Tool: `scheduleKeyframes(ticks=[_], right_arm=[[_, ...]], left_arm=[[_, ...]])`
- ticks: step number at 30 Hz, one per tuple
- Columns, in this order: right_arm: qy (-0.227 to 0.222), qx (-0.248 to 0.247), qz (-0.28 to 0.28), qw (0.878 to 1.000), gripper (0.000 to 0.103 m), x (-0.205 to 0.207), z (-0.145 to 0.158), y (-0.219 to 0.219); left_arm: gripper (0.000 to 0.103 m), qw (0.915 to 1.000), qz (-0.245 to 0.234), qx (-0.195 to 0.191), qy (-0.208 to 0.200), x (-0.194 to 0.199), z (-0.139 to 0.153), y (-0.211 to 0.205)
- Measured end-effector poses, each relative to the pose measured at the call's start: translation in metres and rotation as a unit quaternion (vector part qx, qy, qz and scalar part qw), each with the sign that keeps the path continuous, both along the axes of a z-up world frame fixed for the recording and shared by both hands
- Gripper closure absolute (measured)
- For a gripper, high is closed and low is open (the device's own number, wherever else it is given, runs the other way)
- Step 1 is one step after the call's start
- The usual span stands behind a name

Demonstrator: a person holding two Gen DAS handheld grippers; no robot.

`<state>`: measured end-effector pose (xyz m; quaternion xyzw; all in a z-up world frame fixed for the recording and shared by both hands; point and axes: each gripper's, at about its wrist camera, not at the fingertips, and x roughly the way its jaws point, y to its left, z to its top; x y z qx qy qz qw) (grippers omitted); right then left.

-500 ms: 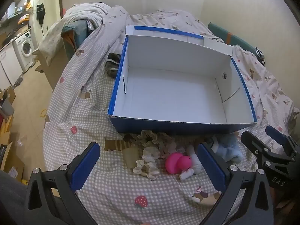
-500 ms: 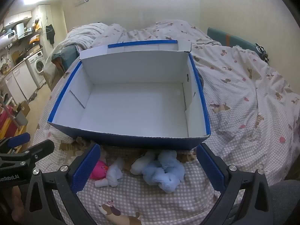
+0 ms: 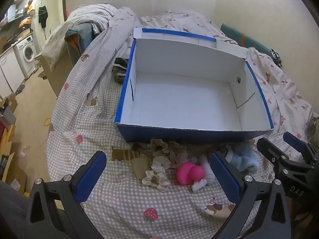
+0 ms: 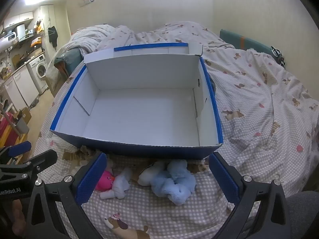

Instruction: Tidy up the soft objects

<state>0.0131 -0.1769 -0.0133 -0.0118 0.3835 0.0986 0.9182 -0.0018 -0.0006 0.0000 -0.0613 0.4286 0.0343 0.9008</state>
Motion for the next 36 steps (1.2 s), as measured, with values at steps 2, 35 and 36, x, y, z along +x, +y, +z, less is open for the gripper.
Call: scheduleKeyframes(ticks=[2, 35, 36], right_arm=[[0.0, 0.002, 0.001, 1.0, 0.0, -0.0002, 0.0, 0.0001], [0.0, 0.002, -0.002, 1.0, 0.0, 0.0001, 0.0008, -0.0013], [0.0, 0.002, -0.003, 1.0, 0.0, 0.0001, 0.0008, -0.0011]], left_arm=[[0.0, 1.0, 0.002, -0.001, -0.001, -0.0007, -0.0001, 0.0009], [0.0, 1.0, 0.0, 0.003, -0.001, 0.0008, 0.0024, 0.0001], [0.0, 1.0, 0.001, 0.004, -0.001, 0.0007, 0.0025, 0.0002]])
